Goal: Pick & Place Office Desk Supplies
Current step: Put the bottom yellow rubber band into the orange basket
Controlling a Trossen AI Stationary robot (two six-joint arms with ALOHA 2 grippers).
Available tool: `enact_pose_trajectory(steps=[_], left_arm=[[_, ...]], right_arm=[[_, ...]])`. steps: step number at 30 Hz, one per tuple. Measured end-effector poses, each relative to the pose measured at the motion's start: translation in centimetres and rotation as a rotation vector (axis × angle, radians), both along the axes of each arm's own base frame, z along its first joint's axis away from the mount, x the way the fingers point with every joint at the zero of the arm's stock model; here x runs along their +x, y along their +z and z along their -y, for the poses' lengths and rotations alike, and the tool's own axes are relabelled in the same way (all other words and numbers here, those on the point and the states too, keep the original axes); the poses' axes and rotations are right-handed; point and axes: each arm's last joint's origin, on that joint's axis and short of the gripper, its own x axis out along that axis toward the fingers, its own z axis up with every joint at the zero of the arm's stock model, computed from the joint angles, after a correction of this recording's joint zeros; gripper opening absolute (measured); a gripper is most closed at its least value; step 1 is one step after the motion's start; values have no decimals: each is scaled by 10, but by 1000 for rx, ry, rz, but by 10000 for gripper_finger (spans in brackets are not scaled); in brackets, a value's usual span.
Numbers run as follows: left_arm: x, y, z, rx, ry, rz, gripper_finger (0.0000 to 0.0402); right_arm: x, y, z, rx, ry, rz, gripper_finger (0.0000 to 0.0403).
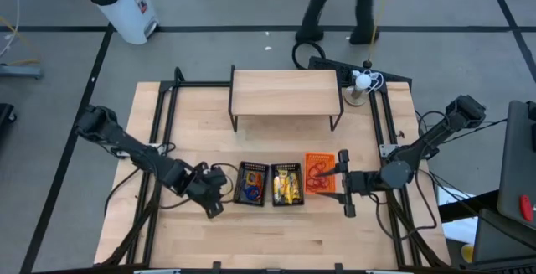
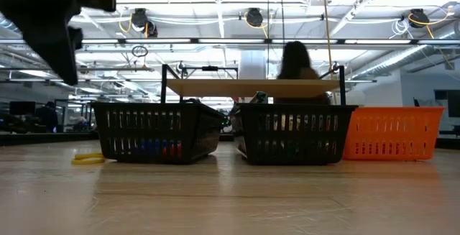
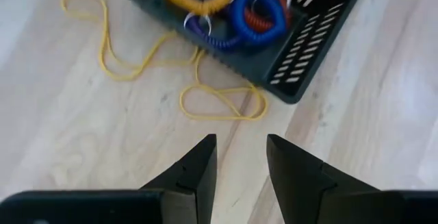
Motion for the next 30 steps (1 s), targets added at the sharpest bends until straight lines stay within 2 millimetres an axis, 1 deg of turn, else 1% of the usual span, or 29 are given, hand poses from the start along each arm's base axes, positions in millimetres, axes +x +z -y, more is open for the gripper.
enact_pose_trajectory(steps=[4, 8, 14, 18, 24, 27, 30], left_arm=[[-8, -20, 2, -36, 47, 4, 127], [-9, -38, 1, -85, 57, 69, 127], [-15, -53, -6, -97, 104, 58, 127], [-17, -58, -10, -91, 124, 44, 127], [-13, -58, -17, -71, 160, 57, 127], [-12, -58, -20, -46, 127, 57, 127], [-11, -58, -22, 11, 55, 63, 127]], right_arm=[[3, -2, 2, 27, -16, -13, 199], [4, -4, 2, 17, -20, -20, 199], [6, -4, 5, 13, -33, -20, 199], [7, -4, 7, 13, -41, -20, 199], [7, -4, 7, 13, -41, -20, 199], [7, -4, 7, 13, -41, -20, 199], [7, -4, 7, 13, -41, -20, 199]])
